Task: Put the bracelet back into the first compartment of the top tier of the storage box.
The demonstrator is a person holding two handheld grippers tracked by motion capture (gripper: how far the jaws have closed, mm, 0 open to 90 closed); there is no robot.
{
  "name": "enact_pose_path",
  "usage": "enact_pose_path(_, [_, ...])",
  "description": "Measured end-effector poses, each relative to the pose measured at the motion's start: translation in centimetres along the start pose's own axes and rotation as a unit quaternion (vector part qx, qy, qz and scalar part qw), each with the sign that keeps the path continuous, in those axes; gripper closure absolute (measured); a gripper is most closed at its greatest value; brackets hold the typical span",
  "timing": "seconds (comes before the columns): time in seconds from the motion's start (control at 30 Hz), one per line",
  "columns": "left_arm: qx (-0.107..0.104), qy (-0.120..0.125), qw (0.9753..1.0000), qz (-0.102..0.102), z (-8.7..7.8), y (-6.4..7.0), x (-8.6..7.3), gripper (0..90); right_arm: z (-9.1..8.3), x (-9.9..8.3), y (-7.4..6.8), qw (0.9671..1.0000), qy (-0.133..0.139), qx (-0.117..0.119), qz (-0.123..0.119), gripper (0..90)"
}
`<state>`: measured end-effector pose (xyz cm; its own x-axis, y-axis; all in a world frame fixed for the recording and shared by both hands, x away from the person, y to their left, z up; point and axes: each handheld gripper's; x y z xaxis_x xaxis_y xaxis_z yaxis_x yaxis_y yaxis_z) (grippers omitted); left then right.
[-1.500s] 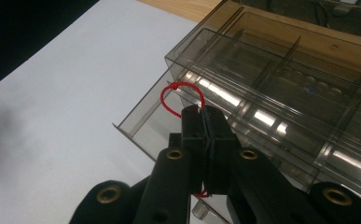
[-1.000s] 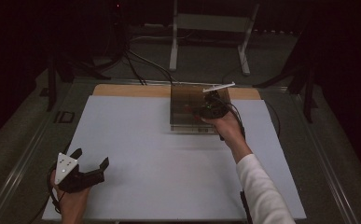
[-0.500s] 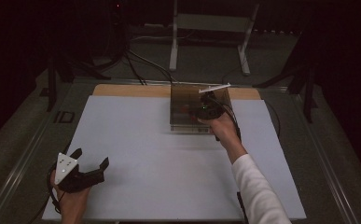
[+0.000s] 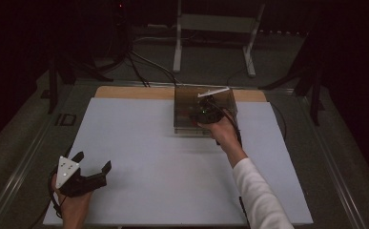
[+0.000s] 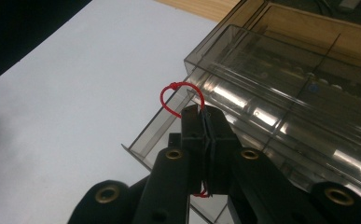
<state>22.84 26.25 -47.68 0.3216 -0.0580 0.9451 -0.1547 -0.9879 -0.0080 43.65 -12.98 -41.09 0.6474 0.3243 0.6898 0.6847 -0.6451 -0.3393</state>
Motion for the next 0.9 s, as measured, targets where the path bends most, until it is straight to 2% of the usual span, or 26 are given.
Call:
enact_pose_path(0.23, [0.000, 0.000, 1.0000, -0.001, 0.0, 0.0, 0.0, 1.1, 0.8, -0.1, -0.1, 1.0000, -0.005, -0.002, 0.002, 87.4])
enact_pose_path(0.27, [0.000, 0.001, 1.0000, -0.001, 0.0, 0.0, 0.0, 1.1, 0.9, -0.1, -0.1, 1.0000, -0.007, -0.004, 0.002, 83.3])
enact_pose_path(0.3, [0.001, 0.001, 1.0000, -0.001, 0.0, 0.0, 0.0, 1.1, 0.9, -0.2, -0.1, 0.9999, -0.011, -0.005, 0.001, 75.2])
enact_pose_path(0.37, [0.001, 0.001, 1.0000, -0.001, 0.0, -0.1, 0.0, 1.1, 1.1, -0.2, 0.0, 0.9998, -0.018, 0.004, 0.012, 50.7])
enact_pose_path(0.4, [0.001, 0.001, 1.0000, -0.001, 0.0, -0.1, 0.0, 1.1, 1.1, -0.2, 0.0, 0.9998, -0.018, 0.001, 0.010, 42.9])
enact_pose_path(0.43, [0.001, 0.002, 1.0000, -0.001, 0.0, -0.1, 0.0, 1.1, 1.0, -0.2, 0.0, 0.9998, -0.015, -0.002, 0.010, 37.3])
enact_pose_path(0.5, [0.001, 0.001, 1.0000, -0.001, 0.0, -0.1, 0.0, 1.2, 0.8, -0.2, 0.0, 0.9998, -0.008, 0.006, 0.017, 27.1])
enact_pose_path(0.7, [0.001, 0.001, 1.0000, 0.000, 0.0, 0.0, 0.0, 1.1, 0.2, -0.1, 0.1, 0.9999, -0.001, 0.003, 0.011, 15.7])
enact_pose_path(0.9, [0.000, 0.001, 1.0000, 0.000, 0.0, 0.0, 0.0, 1.1, -0.4, -0.2, 0.0, 1.0000, 0.002, 0.005, 0.004, 11.7])
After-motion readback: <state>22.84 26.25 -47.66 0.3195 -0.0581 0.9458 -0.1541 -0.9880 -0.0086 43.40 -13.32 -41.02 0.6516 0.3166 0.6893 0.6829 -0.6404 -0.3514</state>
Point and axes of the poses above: each handheld gripper's, and its own axes: z roughly forward along the jaws, x roughly out of its top, y roughly to its right, and after that the axes turned 10 degrees about x, right-handed
